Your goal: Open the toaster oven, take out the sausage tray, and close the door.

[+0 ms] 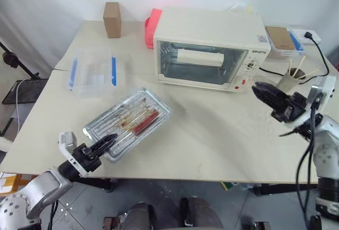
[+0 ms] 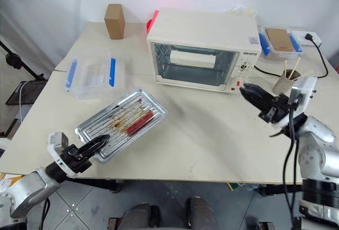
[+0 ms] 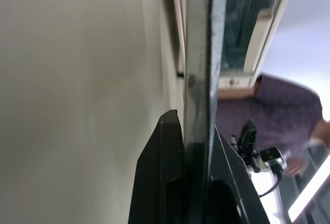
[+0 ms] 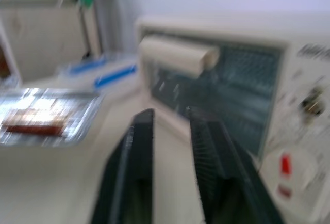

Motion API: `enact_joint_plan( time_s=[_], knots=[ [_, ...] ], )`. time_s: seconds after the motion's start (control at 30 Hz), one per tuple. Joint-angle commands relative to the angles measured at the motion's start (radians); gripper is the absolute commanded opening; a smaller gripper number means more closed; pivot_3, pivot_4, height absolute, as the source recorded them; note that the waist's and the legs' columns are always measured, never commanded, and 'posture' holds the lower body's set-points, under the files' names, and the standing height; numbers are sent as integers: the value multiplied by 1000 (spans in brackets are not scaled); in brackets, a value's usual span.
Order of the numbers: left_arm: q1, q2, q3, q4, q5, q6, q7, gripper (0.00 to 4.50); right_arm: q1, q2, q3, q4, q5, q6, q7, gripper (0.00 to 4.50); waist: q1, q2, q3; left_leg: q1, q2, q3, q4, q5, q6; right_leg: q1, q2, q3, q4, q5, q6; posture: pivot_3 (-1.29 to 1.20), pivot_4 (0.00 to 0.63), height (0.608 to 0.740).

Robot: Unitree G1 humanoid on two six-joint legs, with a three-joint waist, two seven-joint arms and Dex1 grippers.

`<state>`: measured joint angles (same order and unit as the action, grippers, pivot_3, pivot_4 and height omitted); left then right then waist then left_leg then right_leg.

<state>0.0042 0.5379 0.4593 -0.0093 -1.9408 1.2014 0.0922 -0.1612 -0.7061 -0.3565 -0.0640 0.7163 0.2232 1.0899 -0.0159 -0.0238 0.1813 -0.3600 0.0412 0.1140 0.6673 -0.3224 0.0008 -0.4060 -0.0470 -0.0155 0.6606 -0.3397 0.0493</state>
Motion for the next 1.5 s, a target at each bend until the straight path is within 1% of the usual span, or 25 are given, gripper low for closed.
enact_joint_plan(
  time_s=[0.03,0.07,0.1,0.2,0.23,0.4,0.47,0.57,0.63,0.7,0.73,0.8,0.87,1.0,1.1,1.17,1.23,1.27,1.33,1.37,1.43,1.5],
  knots=[
    [-91,38,-103,64,-26,25,-39,0,143,-50,-5,-78,-88,-140,140,2451,4,0,0,0,0,0,0,0,0,0,0,0,0,0,0,0,150,740],
    [-136,40,-146,95,-8,43,-53,0,192,-42,-16,-78,-101,-168,153,2848,5,0,0,0,0,0,0,0,0,0,0,0,0,0,0,0,150,740],
    [-175,41,-181,123,18,61,-69,0,226,-28,-30,-81,-100,-178,145,3093,0,0,0,0,0,0,0,0,0,0,0,0,0,0,0,0,150,740],
    [-283,39,-263,198,107,114,-129,0,302,-7,-49,-101,-112,-217,137,4122,8,0,0,2,-1,1,0,1,0,2,0,1,0,1,1,0,150,740],
    [-327,34,-299,221,166,129,-156,0,329,1,-59,-114,-112,-225,127,4476,10,1,0,3,-1,1,0,1,0,3,0,1,0,1,1,0,150,740],
    [-485,-11,-417,341,403,178,-305,0,461,38,-105,-176,-113,-247,82,4476,19,2,0,6,-2,1,-1,1,0,7,0,1,-1,1,2,0,150,740],
    [-546,-36,-478,387,527,172,-383,0,511,52,-126,-200,-111,-252,62,4476,26,3,-1,8,-3,-1,-1,1,-1,10,0,0,-3,1,2,0,150,740],
    [-606,-66,-515,441,656,158,-482,0,549,59,-142,-229,-105,-246,42,4476,37,8,-4,9,-5,-3,-2,1,-1,14,-2,-1,-6,2,4,0,150,740],
    [-671,-105,-523,512,725,159,-532,0,581,60,-154,-256,-95,-235,28,4476,45,11,-6,9,-8,-4,-2,1,0,14,-6,-2,-6,2,4,0,150,740],
    [-725,-130,-532,565,791,164,-580,0,600,60,-159,-276,-89,-225,19,4476,47,11,-5,8,-12,-6,-4,2,1,14,-10,-5,-6,3,5,0,150,740],
    [-767,-135,-558,599,840,172,-612,0,605,61,-159,-291,-86,-219,10,4476,48,11,-5,8,-13,-7,-4,2,1,14,-11,-5,-6,3,6,0,150,740],
    [-825,-142,-603,648,929,172,-668,606,611,62,-155,-313,-83,-207,-8,4500,49,11,-5,7,-14,-9,-4,2,2,15,-13,-7,-8,4,7,0,150,740],
    [-853,-135,-640,665,993,175,-740,1106,612,62,-150,-323,-84,-204,-18,4500,48,11,-5,6,-15,-9,-4,2,3,15,-14,-7,-8,4,8,0,150,740],
    [-883,-117,-635,682,1077,167,-832,2424,607,65,-136,-331,-88,-198,-35,4500,44,10,-5,5,-14,-9,-5,2,4,14,-14,-7,-9,4,8,0,150,740],
    [-879,-91,-614,644,1109,153,-882,3284,607,67,-130,-333,-89,-199,-40,4500,40,10,-5,5,-14,-10,-5,2,4,14,-14,-8,-9,4,8,0,150,740],
    [-863,-56,-605,592,1118,160,-911,3891,608,68,-128,-335,-87,-199,-41,4500,36,9,-4,5,-14,-10,-5,2,4,13,-14,-8,-9,4,8,0,150,740],
    [-815,26,-609,477,1124,157,-960,4483,600,67,-122,-332,-87,-197,-40,4500,26,9,-4,5,-13,-10,-6,2,5,13,-14,-8,-9,4,7,0,150,740],
    [-782,67,-609,418,1129,144,-979,4483,595,66,-120,-330,-87,-196,-38,4500,18,8,-4,5,-13,-10,-7,2,4,12,-14,-8,-9,4,7,0,150,740],
    [-697,138,-597,304,1162,22,-1039,4483,581,62,-114,-321,-87,-194,-33,4500,-1,8,-4,6,-13,-10,-12,4,3,11,-14,-8,-9,3,5,0,150,740],
    [-645,167,-555,259,1176,-68,-1064,4483,567,58,-109,-313,-86,-192,-30,4500,-10,8,-4,8,-13,-10,-16,6,0,11,-14,-8,-9,2,4,0,150,740],
    [-557,186,-446,188,1189,-254,-1106,4483,541,50,-102,-300,-84,-188,-21,4500,-14,8,-4,7,-13,-10,-20,8,-1,9,-13,-8,-9,1,3,0,150,740],
    [-497,226,-391,139,1190,-316,-1154,4483,522,41,-97,-292,-84,-186,-8,4500,-12,5,-2,7,-12,-10,-20,8,-2,7,-13,-9,-9,1,2,0,150,740]
  ],
)
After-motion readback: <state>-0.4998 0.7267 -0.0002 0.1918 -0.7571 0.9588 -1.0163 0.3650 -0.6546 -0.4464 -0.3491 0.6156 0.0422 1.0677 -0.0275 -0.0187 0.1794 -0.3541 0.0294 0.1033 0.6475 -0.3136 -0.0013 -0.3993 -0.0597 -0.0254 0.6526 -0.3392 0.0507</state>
